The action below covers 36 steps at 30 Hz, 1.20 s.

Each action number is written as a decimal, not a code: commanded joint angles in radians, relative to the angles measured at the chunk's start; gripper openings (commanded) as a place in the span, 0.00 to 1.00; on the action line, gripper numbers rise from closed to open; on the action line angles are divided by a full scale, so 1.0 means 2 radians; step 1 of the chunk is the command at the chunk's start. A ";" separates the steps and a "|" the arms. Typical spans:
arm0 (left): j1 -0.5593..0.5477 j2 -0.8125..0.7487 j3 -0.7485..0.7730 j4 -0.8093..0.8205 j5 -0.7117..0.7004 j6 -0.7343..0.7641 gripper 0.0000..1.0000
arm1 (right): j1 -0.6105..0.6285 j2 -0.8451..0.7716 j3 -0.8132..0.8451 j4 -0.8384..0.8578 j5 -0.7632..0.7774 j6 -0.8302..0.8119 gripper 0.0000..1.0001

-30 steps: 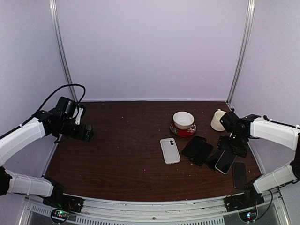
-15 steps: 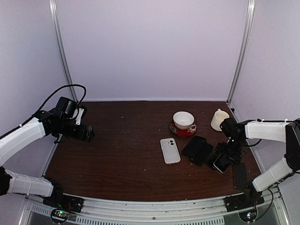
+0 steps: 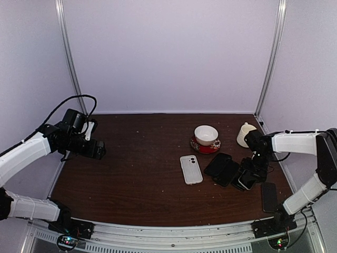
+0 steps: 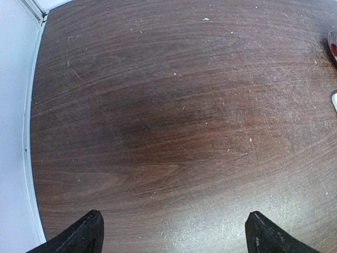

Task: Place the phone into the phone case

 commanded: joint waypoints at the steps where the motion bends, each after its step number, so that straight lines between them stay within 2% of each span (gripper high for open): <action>1: 0.004 -0.009 0.012 0.006 0.002 0.003 0.98 | 0.010 0.000 -0.008 -0.029 0.020 -0.017 0.75; 10: 0.004 -0.012 0.012 0.005 -0.001 0.004 0.97 | 0.054 -0.043 -0.002 -0.062 0.029 -0.021 0.71; 13: 0.004 -0.010 0.012 0.004 0.000 0.004 0.97 | 0.056 -0.050 -0.002 -0.074 0.029 -0.025 0.77; 15: 0.004 -0.009 0.012 0.005 0.002 0.003 0.97 | 0.054 -0.059 0.000 -0.084 0.045 -0.028 0.88; 17: 0.004 -0.008 0.012 0.005 0.004 0.003 0.98 | 0.040 -0.071 0.000 -0.083 0.045 -0.032 0.98; 18: 0.004 -0.008 0.012 0.005 0.005 0.003 0.98 | 0.031 -0.075 0.000 -0.078 0.046 -0.037 0.99; 22: 0.004 -0.007 0.012 0.005 0.006 0.003 0.98 | -0.019 -0.070 0.002 -0.038 0.008 -0.089 1.00; 29: 0.004 -0.011 0.011 0.005 -0.001 0.005 0.98 | -0.092 -0.018 0.030 -0.022 -0.024 -0.144 1.00; 33: 0.004 -0.009 0.010 0.006 -0.001 0.006 0.97 | -0.096 0.019 0.037 0.000 -0.054 -0.165 0.99; 36: 0.004 -0.010 0.010 0.006 -0.001 0.006 0.98 | -0.101 0.039 0.041 -0.003 -0.045 -0.169 0.99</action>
